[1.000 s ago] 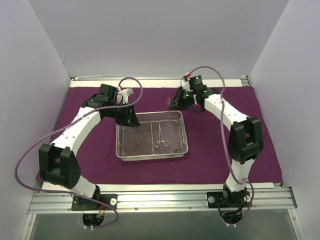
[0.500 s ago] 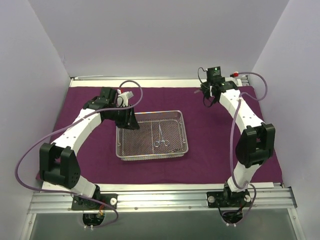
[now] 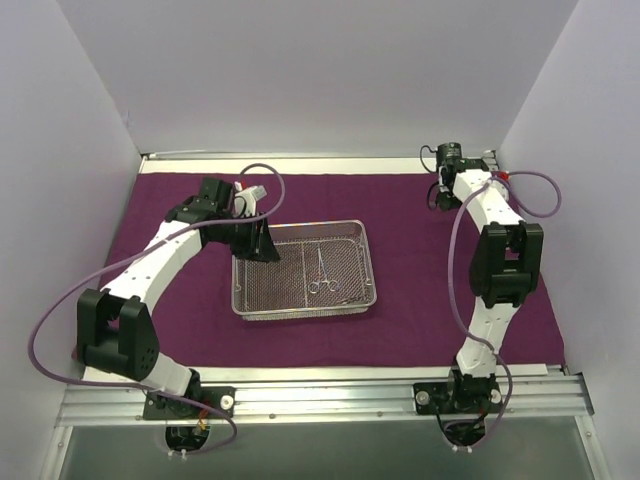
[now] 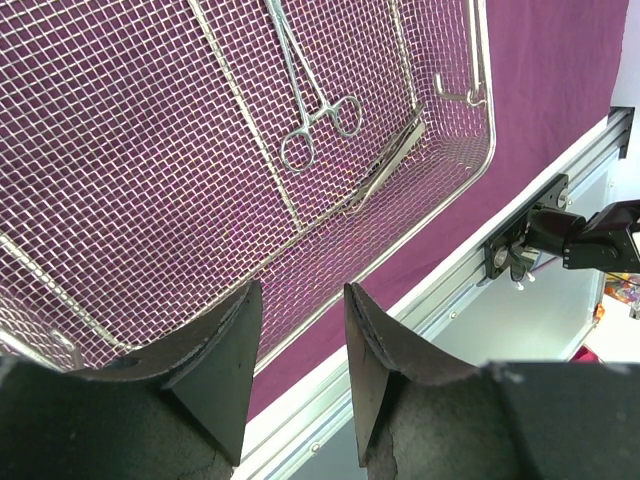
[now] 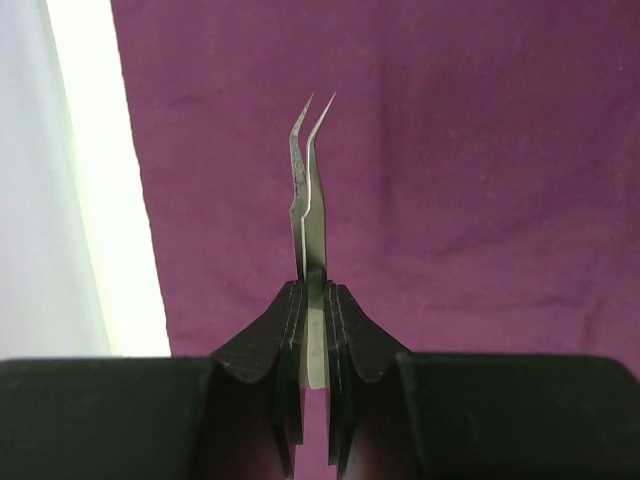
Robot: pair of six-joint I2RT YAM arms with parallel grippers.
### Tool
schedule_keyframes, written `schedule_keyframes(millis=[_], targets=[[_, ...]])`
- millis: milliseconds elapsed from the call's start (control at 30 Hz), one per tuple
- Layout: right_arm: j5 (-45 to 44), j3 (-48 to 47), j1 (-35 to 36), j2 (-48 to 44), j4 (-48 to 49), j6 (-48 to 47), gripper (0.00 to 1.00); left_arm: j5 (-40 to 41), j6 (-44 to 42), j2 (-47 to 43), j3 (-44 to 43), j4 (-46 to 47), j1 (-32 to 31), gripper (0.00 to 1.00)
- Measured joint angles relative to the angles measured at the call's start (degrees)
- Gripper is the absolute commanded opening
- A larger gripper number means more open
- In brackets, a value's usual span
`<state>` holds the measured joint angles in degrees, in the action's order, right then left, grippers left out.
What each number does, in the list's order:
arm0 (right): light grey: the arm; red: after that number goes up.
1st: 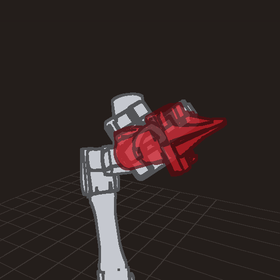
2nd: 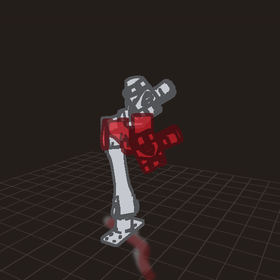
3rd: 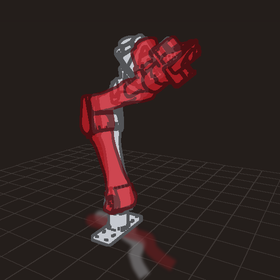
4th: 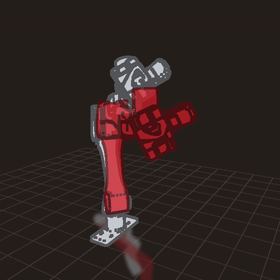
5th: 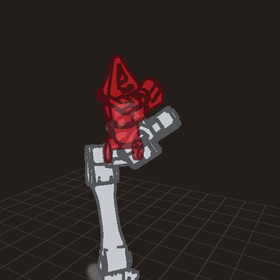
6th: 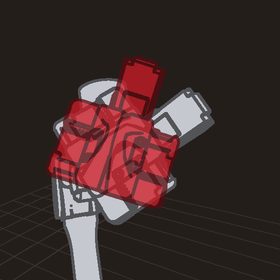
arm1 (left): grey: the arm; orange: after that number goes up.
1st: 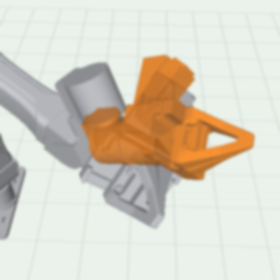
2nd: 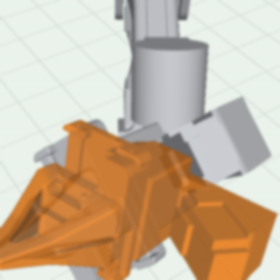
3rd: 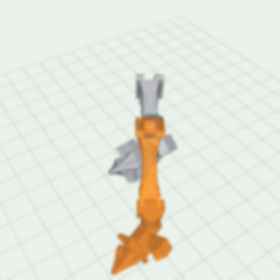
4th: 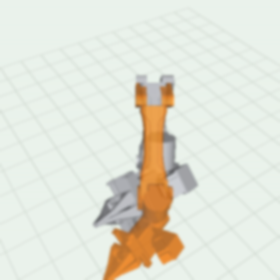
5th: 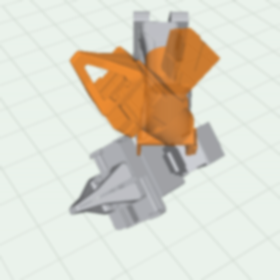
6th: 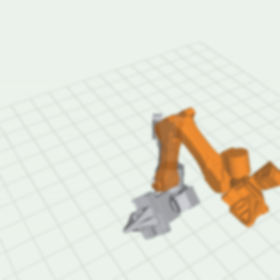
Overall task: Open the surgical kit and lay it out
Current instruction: Place the medical item in the surgical kit.
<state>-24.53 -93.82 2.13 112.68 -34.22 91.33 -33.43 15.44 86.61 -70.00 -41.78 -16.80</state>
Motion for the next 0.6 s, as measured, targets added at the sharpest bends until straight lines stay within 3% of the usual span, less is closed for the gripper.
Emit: schedule_keyframes(millis=[267,433,600], targets=[[0.4,0.2,-0.2,1.3,3.2,-4.0,0.0,-1.1,0.0,0.2,0.4,1.3,0.0,0.47],[7.8,7.8,0.1,-1.6,18.0,-19.3,0.0,-1.4,-0.1,0.6,-0.5,2.1,0.0,0.47],[20.1,15.1,2.8,-10.9,28.9,-35.2,0.0,-2.7,2.0,0.6,-2.3,6.0,0.0,0.51]])
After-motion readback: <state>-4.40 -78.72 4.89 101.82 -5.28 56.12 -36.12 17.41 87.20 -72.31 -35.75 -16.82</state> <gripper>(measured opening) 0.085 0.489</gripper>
